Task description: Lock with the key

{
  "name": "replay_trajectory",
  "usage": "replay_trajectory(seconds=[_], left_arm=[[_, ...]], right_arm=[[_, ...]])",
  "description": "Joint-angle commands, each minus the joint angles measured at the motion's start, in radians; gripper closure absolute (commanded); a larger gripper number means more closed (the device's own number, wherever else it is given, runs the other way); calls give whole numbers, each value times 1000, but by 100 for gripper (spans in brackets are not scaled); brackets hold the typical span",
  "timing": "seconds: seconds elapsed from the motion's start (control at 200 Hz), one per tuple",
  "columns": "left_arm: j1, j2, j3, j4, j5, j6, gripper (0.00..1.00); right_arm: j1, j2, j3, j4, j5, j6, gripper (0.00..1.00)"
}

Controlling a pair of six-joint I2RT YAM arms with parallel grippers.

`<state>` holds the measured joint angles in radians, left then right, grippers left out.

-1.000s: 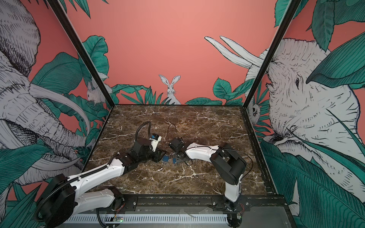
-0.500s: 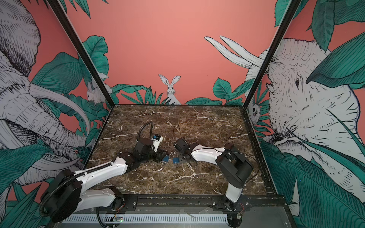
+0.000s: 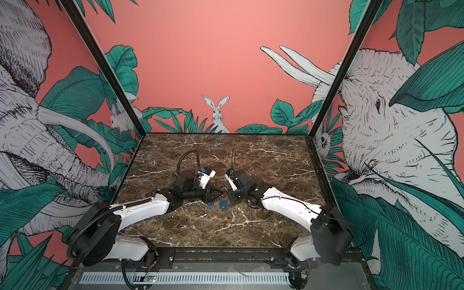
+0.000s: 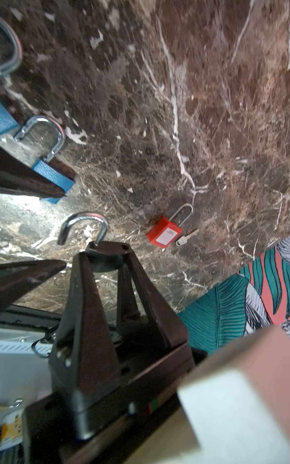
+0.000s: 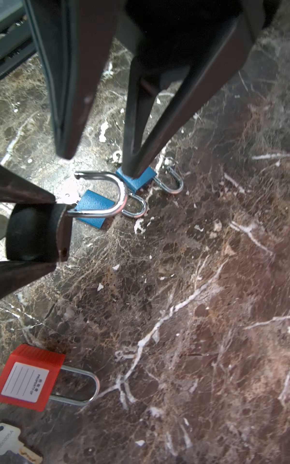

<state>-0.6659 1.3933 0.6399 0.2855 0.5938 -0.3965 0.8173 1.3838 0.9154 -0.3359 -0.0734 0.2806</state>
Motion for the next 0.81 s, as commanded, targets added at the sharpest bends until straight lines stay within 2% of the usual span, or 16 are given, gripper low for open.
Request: replay_trajectory(seconds=[0.0, 0.33, 0.69, 0.8], left_arm=[[3, -4, 27, 49, 86, -17, 58], [3, 31, 35, 71, 90, -47, 66], [3, 66, 37, 138, 111, -99, 70], [3, 64, 34, 168, 127, -127, 75]], right_arm=[[-1, -28, 20, -2, -39, -33, 70], [8, -54, 27, -11, -59, -53, 70], [19, -65, 11, 9, -71, -57, 71], [19, -63, 8, 19, -63, -57, 71]])
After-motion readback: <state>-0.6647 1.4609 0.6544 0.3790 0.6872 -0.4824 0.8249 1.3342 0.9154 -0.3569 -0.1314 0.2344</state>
